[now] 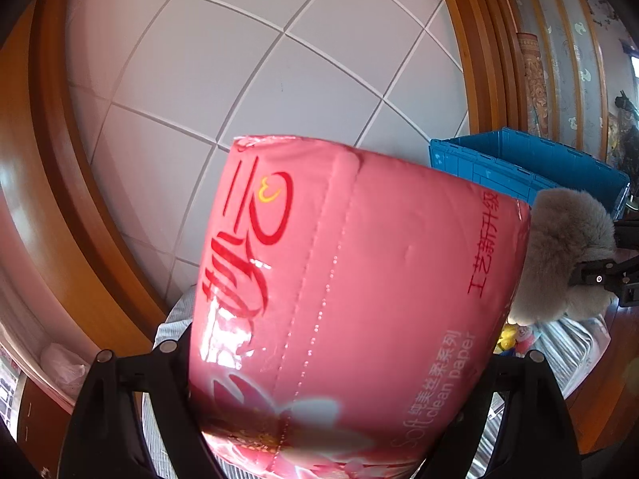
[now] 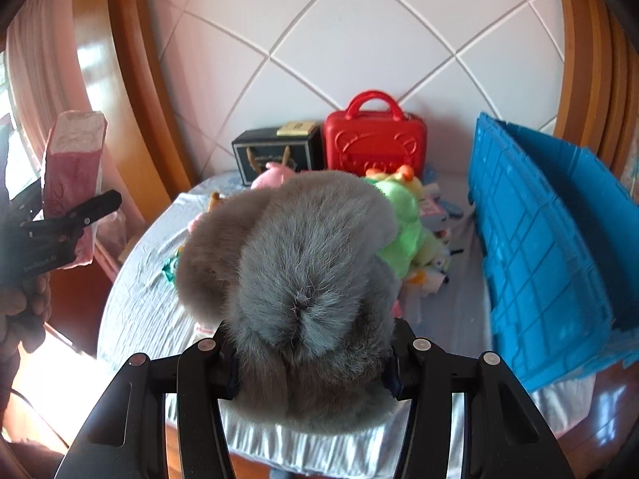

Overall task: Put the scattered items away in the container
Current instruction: 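Lift both held items and carry them over the blue crate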

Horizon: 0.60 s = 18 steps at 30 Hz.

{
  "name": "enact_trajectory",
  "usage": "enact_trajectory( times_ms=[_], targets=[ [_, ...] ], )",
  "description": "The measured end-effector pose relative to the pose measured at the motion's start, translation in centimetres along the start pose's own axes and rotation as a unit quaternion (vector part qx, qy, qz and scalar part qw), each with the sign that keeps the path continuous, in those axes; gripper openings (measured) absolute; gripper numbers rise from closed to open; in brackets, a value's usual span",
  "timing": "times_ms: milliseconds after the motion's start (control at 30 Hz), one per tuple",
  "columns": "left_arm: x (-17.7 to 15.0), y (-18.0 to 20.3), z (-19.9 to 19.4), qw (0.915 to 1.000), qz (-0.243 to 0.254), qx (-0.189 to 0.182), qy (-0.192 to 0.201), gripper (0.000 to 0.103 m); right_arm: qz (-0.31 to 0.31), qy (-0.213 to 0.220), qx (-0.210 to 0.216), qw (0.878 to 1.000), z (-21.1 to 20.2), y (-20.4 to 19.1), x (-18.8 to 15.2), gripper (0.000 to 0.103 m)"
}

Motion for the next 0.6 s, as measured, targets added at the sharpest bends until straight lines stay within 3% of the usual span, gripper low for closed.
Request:
enact_trajectory(
  times_ms=[267,600],
  targets=[
    [6.4,8.1,3.3,0.9996,0.017,-0.013,0.016,0.085,0.01,0.039,-0.003,0.999,-2.6,7.9,4.9,0.051],
    [14.6,21.1,8.5,0.996,0.053,-0.061,0.038,0.085,0.032,0.062,-0.03,0.997,-5.0,21.5,8.1,0.051]
  ],
)
Point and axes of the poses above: each gripper's, at about its wrist camera, not at the fingertips, and z roughly the way its jaws point, y to its right, x to its top, the point moved 7 cm from there along z, roughly the way its jaws point, and after that the axes turned 6 degrees about y, right-handed, at the moved point
